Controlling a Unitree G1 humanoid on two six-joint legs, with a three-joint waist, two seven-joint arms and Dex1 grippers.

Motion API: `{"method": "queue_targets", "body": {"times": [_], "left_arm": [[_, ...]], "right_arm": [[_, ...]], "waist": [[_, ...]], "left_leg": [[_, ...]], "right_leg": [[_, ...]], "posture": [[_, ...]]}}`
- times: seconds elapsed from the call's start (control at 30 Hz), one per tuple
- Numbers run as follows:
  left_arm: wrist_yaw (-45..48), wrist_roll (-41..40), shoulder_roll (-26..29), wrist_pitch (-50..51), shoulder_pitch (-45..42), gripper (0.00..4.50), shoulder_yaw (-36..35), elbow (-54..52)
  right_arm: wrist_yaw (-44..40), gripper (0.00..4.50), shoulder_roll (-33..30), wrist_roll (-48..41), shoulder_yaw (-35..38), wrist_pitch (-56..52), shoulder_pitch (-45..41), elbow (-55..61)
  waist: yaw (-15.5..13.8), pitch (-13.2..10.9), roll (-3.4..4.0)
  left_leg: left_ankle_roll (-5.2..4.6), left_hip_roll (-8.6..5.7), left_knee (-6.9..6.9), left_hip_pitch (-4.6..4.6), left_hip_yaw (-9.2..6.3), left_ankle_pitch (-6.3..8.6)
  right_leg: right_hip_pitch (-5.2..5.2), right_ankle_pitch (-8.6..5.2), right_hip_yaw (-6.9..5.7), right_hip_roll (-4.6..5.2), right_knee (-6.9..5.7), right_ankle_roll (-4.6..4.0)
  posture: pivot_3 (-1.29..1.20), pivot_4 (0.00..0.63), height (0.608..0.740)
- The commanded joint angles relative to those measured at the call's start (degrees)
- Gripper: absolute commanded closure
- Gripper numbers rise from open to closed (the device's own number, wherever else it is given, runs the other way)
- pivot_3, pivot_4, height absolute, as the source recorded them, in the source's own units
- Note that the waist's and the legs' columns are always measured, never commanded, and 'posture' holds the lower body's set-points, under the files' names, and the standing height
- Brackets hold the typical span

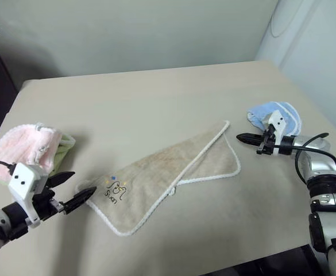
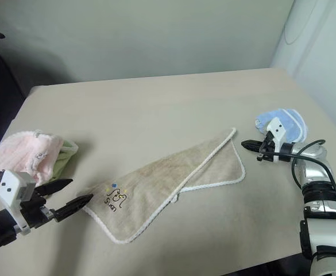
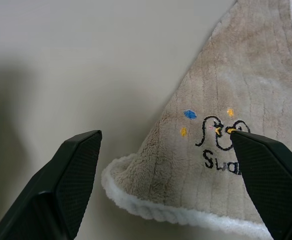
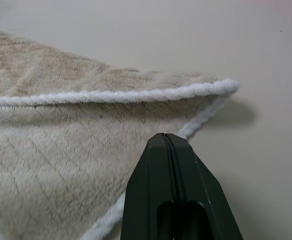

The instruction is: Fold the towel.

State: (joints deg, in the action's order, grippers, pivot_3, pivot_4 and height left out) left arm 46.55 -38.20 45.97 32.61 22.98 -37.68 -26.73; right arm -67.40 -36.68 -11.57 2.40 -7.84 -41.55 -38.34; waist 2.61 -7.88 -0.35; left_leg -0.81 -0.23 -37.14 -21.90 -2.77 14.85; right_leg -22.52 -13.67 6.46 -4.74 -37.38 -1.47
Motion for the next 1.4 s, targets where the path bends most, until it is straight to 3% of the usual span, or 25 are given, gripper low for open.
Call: {"method": "queue_targets", "body": {"times": [0.03, 0.6, 0.87, 0.97, 1.2, 1.4], "left_arm": [[-1.2, 0.7, -0.8, -0.1, 0.5, 0.02, 0.3, -2.9], [-3.1, 2.2, -2.3, -0.4, -2.0, 0.02, 3.7, -3.5], [-4.1, 2.5, -3.2, -0.1, -3.0, 0.02, 6.4, -5.0], [-4.4, 3.1, -3.6, -0.5, -3.7, 0.00, 8.1, -4.6], [-5.3, 3.3, -4.7, -0.5, -5.2, 0.00, 10.3, -4.8], [-5.8, 3.4, -5.7, -0.7, -4.3, 0.00, 10.3, -5.6]], "right_arm": [[0.7, 4.50, -0.5, -0.2, 0.9, 1.5, -1.3, 0.7], [5.3, 4.50, -1.9, 4.1, -0.2, 8.3, -4.9, -3.0], [9.6, 4.50, -3.6, 16.4, -7.7, 28.9, -8.8, -11.8], [11.3, 3.91, -2.9, 20.3, -10.6, 35.5, -12.0, -16.5], [26.2, 1.58, -2.5, 34.3, -19.1, 50.6, -19.1, -25.0], [35.3, 1.58, -1.1, 43.1, -25.5, 53.7, -22.8, -30.4]], "waist": [[-0.1, 0.0, 0.00], [-0.1, 0.0, 0.01], [0.0, 0.0, 0.02], [0.1, 0.0, 0.02], [0.0, 0.0, 0.03], [0.1, 0.0, 0.03]], "left_leg": [[0.00, 0.00, 0.01, -0.01, -0.01, 0.00], [0.00, 0.00, 0.00, 0.00, -0.03, 0.00], [-0.06, 0.00, 0.02, 0.00, -0.02, 0.03], [-0.55, 0.00, 0.01, 0.01, -0.02, 0.32], [-0.53, 0.00, -0.01, 0.01, -0.02, 0.31], [-0.54, 0.00, -0.01, 0.01, -0.02, 0.32]], "right_leg": [[0.00, 0.00, 0.00, 0.00, 0.03, 0.00], [0.03, 0.00, -0.03, 0.00, 0.03, 0.00], [0.00, 0.00, -0.03, 0.00, -0.01, 0.00], [-0.02, 0.00, -0.03, 0.00, -0.07, 0.00], [-0.06, 0.01, -0.05, 0.02, -0.14, 0.00], [-0.08, 0.01, -0.05, 0.03, -0.14, 0.00]], "posture": [[0.00, 0.150, 0.740], [0.00, 0.150, 0.740], [0.00, 0.150, 0.740], [0.00, 0.150, 0.740], [0.00, 0.150, 0.740], [0.00, 0.150, 0.740]]}}
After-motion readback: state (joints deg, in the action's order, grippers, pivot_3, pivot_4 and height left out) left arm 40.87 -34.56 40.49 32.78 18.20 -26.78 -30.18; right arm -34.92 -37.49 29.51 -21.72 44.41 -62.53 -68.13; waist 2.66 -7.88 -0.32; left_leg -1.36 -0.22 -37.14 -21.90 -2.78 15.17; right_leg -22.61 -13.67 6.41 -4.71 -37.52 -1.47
